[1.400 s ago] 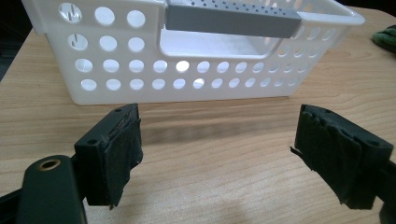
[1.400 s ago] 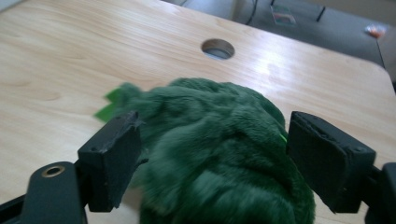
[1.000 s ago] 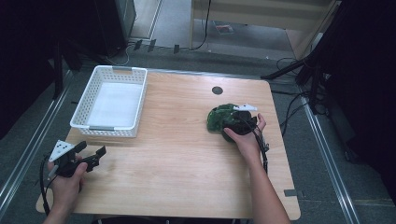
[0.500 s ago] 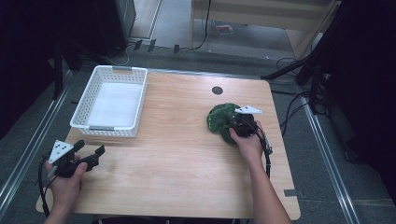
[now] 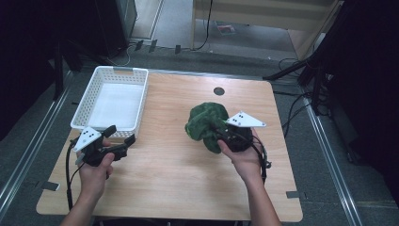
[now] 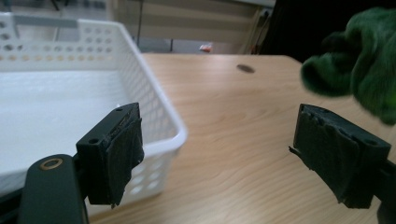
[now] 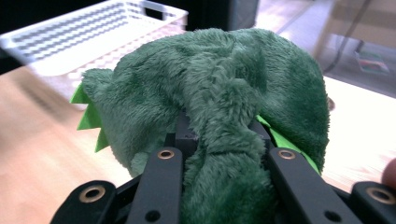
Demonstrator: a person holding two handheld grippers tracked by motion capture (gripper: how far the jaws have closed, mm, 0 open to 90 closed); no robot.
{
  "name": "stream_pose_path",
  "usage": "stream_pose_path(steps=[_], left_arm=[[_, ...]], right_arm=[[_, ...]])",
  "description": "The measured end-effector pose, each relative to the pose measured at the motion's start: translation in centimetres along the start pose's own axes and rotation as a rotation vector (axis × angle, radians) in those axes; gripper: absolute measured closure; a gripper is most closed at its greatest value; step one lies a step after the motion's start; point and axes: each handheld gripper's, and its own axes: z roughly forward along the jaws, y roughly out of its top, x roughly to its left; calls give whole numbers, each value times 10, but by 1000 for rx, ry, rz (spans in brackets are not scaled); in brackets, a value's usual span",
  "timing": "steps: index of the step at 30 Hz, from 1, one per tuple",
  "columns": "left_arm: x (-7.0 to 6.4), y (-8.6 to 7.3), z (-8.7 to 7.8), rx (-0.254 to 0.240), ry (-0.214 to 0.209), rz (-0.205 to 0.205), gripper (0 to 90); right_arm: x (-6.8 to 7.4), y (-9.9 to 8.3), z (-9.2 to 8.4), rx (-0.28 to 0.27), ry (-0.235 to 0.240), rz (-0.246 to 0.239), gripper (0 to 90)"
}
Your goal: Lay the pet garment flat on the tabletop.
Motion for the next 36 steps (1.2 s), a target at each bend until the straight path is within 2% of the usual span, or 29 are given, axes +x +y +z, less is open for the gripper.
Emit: stream_pose_path(steps=[2,3,4,5,6,7,8,9,11,15,16,19,20,21,22,23,25,29,33,35,36], left_arm=[[-10,6,7,-17,-26,-11,163],[-15,9,10,-23,-39,-9,163],[-25,12,15,-31,-59,4,163],[-25,12,15,-31,-59,4,164],[-29,12,17,-30,-72,12,164],[-33,11,18,-28,-86,19,164],[-35,10,19,-23,-97,26,165],[-36,8,20,-18,-106,29,165],[-35,1,22,3,-127,12,165],[-34,-9,21,35,-143,24,165],[-33,-12,21,44,-142,31,165],[-31,-17,21,54,-151,-2,164],[-31,-17,21,53,-151,-6,165],[-32,-17,21,53,-154,-2,165],[-33,-17,21,54,-153,8,165],[-34,-17,21,52,-155,12,165],[-34,-17,21,49,-156,8,166],[-35,-16,21,50,-156,13,166],[-35,-16,22,58,-160,10,166],[-37,-17,23,62,-164,9,166],[-38,-17,23,63,-165,15,166]], right_arm=[[14,-1,-2,-1,30,-16,751],[14,-1,-2,-1,30,-16,751],[27,-3,-2,-2,64,-23,750],[34,-5,-1,0,82,-30,749],[34,-5,-1,0,82,-30,749],[40,-7,-1,-6,93,-41,748],[50,-12,2,-3,121,-68,747],[54,-14,4,14,132,-83,746],[58,-18,5,26,147,-89,746],[59,-27,7,41,176,-75,743],[58,-34,10,65,180,-90,735],[58,-43,14,100,163,-119,716],[55,-51,18,124,127,-152,669],[55,-51,18,124,127,-152,669],[49,-55,20,131,127,-134,590],[49,-55,20,131,127,-134,590],[40,-52,15,108,143,-88,506],[33,-44,4,59,135,-57,502],[30,-41,-1,37,118,-58,514],[34,-41,-1,45,151,-76,519],[34,-41,-1,45,151,-76,519]])
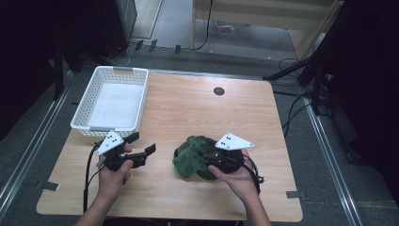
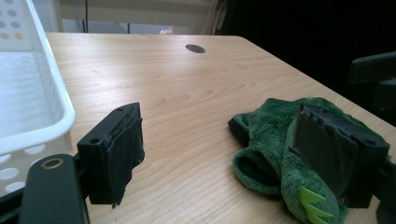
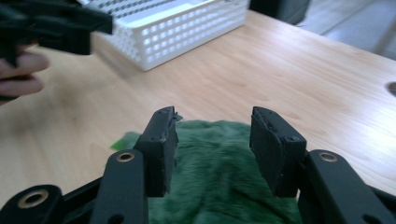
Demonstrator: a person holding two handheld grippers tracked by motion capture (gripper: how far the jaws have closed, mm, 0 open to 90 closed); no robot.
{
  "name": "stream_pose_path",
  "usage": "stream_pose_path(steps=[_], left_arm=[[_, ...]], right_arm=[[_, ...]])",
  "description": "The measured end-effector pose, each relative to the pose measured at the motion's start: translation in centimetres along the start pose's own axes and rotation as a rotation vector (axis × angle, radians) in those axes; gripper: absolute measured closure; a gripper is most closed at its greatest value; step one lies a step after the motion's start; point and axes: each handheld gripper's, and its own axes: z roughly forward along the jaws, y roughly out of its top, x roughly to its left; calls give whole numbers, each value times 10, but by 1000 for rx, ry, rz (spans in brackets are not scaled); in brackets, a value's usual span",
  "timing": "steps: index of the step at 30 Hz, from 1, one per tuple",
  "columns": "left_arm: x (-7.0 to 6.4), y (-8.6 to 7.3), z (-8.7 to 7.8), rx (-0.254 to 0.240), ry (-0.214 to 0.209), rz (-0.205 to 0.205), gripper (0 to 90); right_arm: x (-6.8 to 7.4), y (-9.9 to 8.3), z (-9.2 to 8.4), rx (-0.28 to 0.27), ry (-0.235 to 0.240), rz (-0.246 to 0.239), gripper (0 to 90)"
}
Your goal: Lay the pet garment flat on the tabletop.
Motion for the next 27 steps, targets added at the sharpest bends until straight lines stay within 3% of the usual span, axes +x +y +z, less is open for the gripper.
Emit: stream_pose_path(steps=[3,4,5,6,10,11,13,14,15,16,17,18,19,23,26,27], left_arm=[[-1,-1,1,4,-6,2,166],[-1,-1,1,4,-5,-1,166],[-1,-1,1,4,-5,-1,166],[-1,-1,1,4,-5,-3,167],[0,-1,1,2,-4,-9,167],[0,-1,1,4,-2,-9,166],[-1,-1,2,7,-1,-7,167],[-1,-1,2,8,-3,-9,167],[-1,-1,2,8,-3,-9,167],[-1,-2,2,11,-4,-6,167],[-2,-2,3,14,-3,-5,167],[-2,-2,3,14,-3,-5,167],[-2,-2,3,16,-4,-7,167],[-3,-2,4,18,-6,-6,167],[-4,-4,6,22,-11,-11,167],[-4,-4,6,27,-15,-11,167]], right_arm=[[13,0,9,30,46,-54,457],[24,-2,19,63,55,-98,322],[24,-2,19,63,55,-98,322],[33,-5,32,121,31,-125,189],[43,-15,48,179,8,-170,152],[48,-20,55,213,-14,-224,153],[50,-26,59,243,-68,-283,248],[50,-29,61,256,-89,-302,377],[50,-29,61,256,-89,-302,377],[49,-31,61,264,-110,-315,522],[42,-33,58,263,-96,-293,730],[42,-33,58,263,-96,-293,730],[36,-29,51,222,-46,-238,831],[30,-21,39,161,-9,-199,871],[18,-2,18,48,102,-85,864],[18,-2,18,48,102,-85,864]])
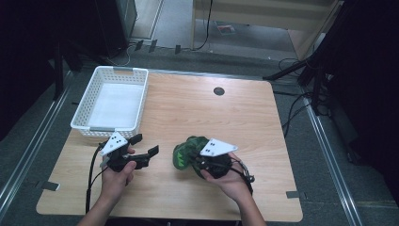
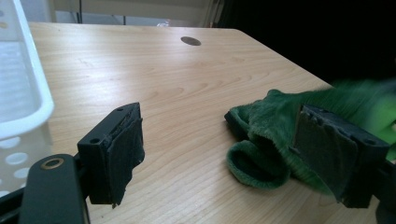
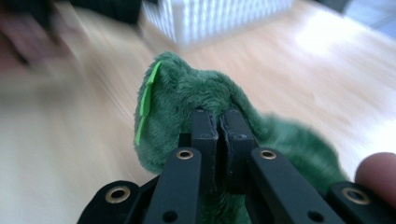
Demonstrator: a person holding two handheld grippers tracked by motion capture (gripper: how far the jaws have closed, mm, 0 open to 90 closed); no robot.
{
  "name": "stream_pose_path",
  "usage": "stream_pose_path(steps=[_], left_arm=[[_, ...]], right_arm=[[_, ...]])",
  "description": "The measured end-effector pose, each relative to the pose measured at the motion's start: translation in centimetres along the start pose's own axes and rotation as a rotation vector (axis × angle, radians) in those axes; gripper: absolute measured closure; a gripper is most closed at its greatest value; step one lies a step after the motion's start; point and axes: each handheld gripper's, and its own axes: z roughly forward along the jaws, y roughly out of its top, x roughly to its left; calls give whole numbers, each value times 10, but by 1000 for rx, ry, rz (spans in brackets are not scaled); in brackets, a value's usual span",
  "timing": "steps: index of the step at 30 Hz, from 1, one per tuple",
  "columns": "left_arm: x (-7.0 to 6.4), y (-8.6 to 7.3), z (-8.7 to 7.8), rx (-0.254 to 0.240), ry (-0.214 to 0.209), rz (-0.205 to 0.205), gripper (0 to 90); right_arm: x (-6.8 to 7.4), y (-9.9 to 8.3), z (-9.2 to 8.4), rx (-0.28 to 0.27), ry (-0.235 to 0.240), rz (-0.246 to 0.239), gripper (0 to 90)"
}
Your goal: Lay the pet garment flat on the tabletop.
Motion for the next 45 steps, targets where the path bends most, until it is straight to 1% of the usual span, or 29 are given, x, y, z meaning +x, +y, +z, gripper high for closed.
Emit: stream_pose_path(steps=[1,2,3,4,5,6,7,8,9,12,14,17,22,24,26,27,29,30,32,33,34,35,36,37,39,41,43,44,45], left_arm=[[-1,0,1,0,-4,-1,167],[-2,-1,2,4,-4,0,167],[-3,-2,3,6,-6,1,167],[-4,-2,4,10,-9,4,167],[-4,-3,5,13,-10,9,167],[-5,-3,5,15,-10,7,167],[-6,-4,6,20,-11,11,167],[-7,-4,6,21,-12,13,167],[-7,-4,6,24,-12,16,167],[-5,-5,7,27,-9,12,167],[-4,-7,10,34,-10,3,167],[-5,-7,11,38,-10,4,167],[-6,-7,10,35,-17,6,168],[-5,-7,10,32,-16,-1,170],[-4,-6,9,32,-16,-3,170],[-4,-6,9,31,-15,-4,170],[-3,-6,9,31,-14,-6,170],[-3,-6,9,32,-15,-7,171],[-3,-6,9,33,-15,-7,170],[-3,-6,10,33,-16,-9,170],[-3,-6,10,35,-15,-8,170],[-4,-6,10,35,-20,-7,170],[-4,-6,11,36,-20,-5,171],[-4,-6,11,36,-20,-5,171],[-5,-7,11,39,-21,-5,171],[-5,-6,12,39,-22,-5,170],[-4,-6,12,38,-22,-7,171],[-4,-6,12,39,-24,-5,171],[-4,-6,12,39,-24,-8,170]], right_arm=[[-4,5,-7,-47,13,32,863],[-10,10,-14,-94,6,67,859],[-26,16,-25,-171,-80,171,790],[-37,16,-28,-190,-167,243,720],[-50,13,-30,-188,-263,316,620],[-50,13,-30,-188,-263,316,620],[-62,9,-30,-156,-351,377,528],[-71,4,-30,-110,-411,404,502],[-81,-3,-34,-76,-400,430,473],[-81,-5,-40,-78,-371,407,473],[-75,-6,-43,-89,-311,394,459],[-71,-9,-38,-59,-307,376,463],[-60,-23,-17,17,-251,335,501],[-47,-26,-3,51,-195,285,511],[-39,-27,8,102,-125,254,465],[-39,-27,8,102,-125,254,465],[-30,-29,20,177,-98,224,382],[-26,-34,32,253,-95,213,328],[-22,-39,40,296,-116,193,349],[-22,-39,40,296,-116,193,349],[-18,-44,45,311,-151,152,473],[-17,-47,48,321,-150,131,559],[-15,-49,47,301,-148,108,695],[-15,-49,46,296,-132,95,758],[-13,-47,44,290,-127,80,794],[-6,-36,32,213,-45,40,816],[4,-27,24,164,44,-7,814],[4,-27,24,164,44,-7,814],[15,-20,19,160,141,-46,801]])
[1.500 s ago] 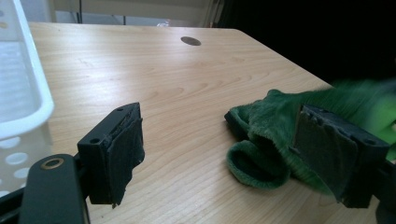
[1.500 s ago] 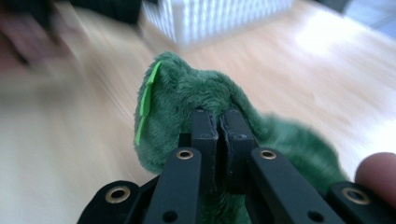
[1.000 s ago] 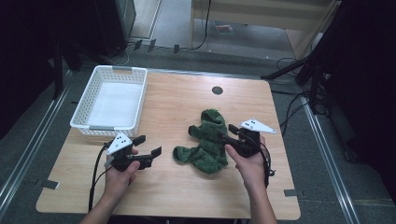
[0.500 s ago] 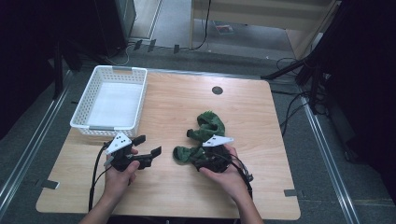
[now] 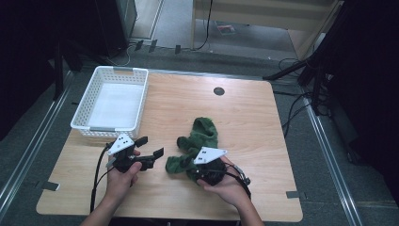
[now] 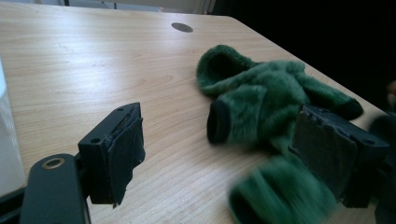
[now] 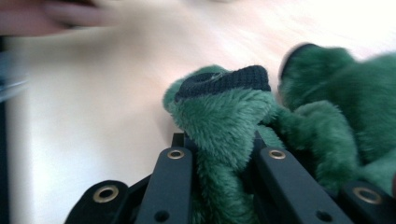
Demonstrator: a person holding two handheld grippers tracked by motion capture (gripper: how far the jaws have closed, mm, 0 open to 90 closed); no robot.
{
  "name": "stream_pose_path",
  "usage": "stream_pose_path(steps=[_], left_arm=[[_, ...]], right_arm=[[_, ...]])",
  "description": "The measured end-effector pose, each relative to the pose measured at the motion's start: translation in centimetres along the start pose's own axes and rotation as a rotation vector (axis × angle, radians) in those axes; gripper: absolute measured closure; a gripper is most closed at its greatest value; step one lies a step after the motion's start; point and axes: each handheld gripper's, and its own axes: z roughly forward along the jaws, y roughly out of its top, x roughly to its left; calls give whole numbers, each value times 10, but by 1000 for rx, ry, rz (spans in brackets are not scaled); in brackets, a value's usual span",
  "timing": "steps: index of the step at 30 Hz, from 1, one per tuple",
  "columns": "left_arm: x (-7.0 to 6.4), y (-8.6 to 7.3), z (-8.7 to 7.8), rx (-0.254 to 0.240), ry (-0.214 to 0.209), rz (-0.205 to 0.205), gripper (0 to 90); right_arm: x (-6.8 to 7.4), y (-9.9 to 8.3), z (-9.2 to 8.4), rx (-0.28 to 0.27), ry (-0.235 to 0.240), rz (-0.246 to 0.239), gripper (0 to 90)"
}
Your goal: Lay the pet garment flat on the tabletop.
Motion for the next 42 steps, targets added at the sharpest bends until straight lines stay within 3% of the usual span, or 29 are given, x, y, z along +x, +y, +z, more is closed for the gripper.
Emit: stream_pose_path(steps=[1,2,4,5,7,8,11,12,13,14,15,16,17,18,19,20,21,22,23,26,29,32,33,34,35,36,37,39,42], left_arm=[[0,0,0,0,0,0,170],[0,0,0,0,-2,-2,170],[0,0,0,1,-1,-3,171],[1,0,0,1,-2,-3,170],[1,0,1,5,-4,-9,171],[2,0,2,12,-4,-12,171],[3,-5,9,56,7,-30,181],[3,-5,9,56,7,-30,238],[2,-6,12,62,6,-32,238],[-1,-10,17,80,-13,-25,292],[-1,-10,17,80,-13,-25,313],[-4,-11,20,93,-28,-16,313],[-7,-13,22,107,-36,-4,352],[-13,-16,28,148,-46,20,373],[-13,-16,28,148,-46,20,419],[-15,-18,31,178,-41,38,450],[-16,-20,34,208,-38,47,450],[-17,-22,36,238,-38,46,527],[-16,-25,39,279,-59,35,571],[-16,-26,40,306,-91,47,733],[-22,-26,40,376,-162,115,794],[-24,-25,40,393,-191,129,740],[-24,-23,39,357,-212,106,547],[-22,-20,39,335,-226,75,434],[-22,-20,39,335,-226,75,337],[-20,-18,38,309,-232,35,337],[-17,-15,38,275,-220,2,289],[-13,-10,39,245,-196,-29,252],[-6,0,43,219,-134,-103,267]], right_arm=[[0,0,0,0,0,0,801],[5,2,-1,9,62,-26,779],[14,3,-3,37,181,-52,618],[15,3,-5,36,208,-66,523],[9,5,-22,-19,315,-30,390],[4,6,-30,-64,316,-14,395],[-13,7,-45,-210,237,86,425],[-13,7,-45,-210,237,86,425],[-17,8,-45,-235,168,125,423],[-23,9,-35,-216,3,175,408],[-23,9,-35,-216,3,175,408],[-24,8,-27,-180,-44,190,395],[-26,5,-9,-76,-77,198,431],[-25,1,-1,-27,-94,192,527],[-25,1,-1,-27,-94,192,527],[-25,-6,8,35,-88,195,660],[-25,-6,8,35,-88,195,660],[-30,-12,11,63,-76,233,748],[-33,-15,12,75,-61,252,765],[-38,-21,10,111,-10,265,779],[-41,-25,6,141,18,258,727],[-42,-24,0,121,32,247,610],[-45,-22,-10,36,92,258,530],[-48,-19,-15,-4,100,273,506],[-48,-19,-15,-4,100,273,506],[-50,-17,-19,-39,99,288,499],[-53,-14,-23,-65,89,300,497],[-58,-5,-28,-125,-8,308,483],[-61,2,-28,-154,-58,320,475]])
